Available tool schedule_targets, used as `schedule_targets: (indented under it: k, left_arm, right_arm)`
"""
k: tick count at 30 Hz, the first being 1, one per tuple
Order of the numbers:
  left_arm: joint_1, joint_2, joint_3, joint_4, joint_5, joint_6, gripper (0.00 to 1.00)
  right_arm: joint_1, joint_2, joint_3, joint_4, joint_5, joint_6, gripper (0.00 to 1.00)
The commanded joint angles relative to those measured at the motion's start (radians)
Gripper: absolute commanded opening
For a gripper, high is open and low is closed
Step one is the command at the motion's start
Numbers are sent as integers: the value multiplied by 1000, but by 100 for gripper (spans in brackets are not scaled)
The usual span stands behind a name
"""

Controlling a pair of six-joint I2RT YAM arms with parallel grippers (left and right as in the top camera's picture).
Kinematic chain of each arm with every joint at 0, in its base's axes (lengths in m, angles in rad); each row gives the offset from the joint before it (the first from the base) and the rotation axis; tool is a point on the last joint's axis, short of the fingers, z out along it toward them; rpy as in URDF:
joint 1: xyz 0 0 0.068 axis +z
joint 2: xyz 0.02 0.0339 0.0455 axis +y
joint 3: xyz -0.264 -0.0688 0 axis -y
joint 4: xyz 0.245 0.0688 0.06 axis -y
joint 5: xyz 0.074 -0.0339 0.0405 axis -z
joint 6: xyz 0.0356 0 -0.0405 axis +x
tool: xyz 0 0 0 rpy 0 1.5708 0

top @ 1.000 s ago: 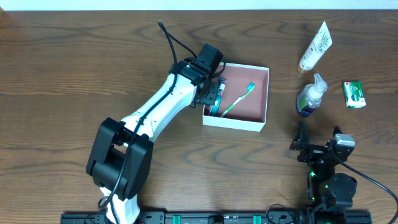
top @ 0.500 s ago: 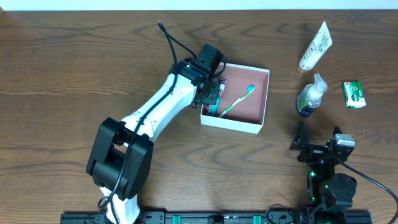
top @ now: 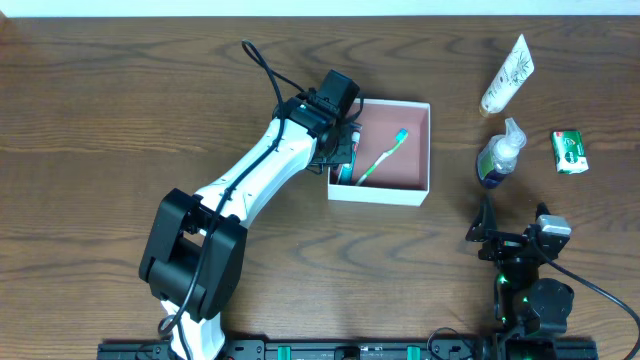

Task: Pack container
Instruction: 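Open the left gripper to release the blue razor in the box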

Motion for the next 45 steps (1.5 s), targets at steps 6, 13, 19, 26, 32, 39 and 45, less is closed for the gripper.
schedule_targets:
  k: [6, 13, 19, 26, 32, 39, 45]
  left_arm:
    - [0, 22, -2, 7, -1, -86, 6]
    - [1, 22, -2, -13, -2, -157, 6]
    - [1, 22, -2, -14, -6, -183, 6]
    - [1, 22, -2, -14, -6, -98, 6]
    - [1, 22, -2, -12, -9, -37, 6]
    - [1, 22, -2, -11, -13, -17, 6]
    - [1, 22, -2, -11, -13, -16, 9]
  right_arm:
    - [-10, -5, -3, -2, -4, -14, 99]
    - [-10, -5, -3, -2, -4, -14, 99]
    - [-10, -5, -3, -2, -4, -14, 99]
    - [-10, -5, -3, -2, -3, -14, 99]
    - [-10, -5, -3, -2, -4, -14, 99]
    - [-10, -5, -3, -2, -4, -14, 99]
    - [-10, -5, -3, -2, -4, -14, 99]
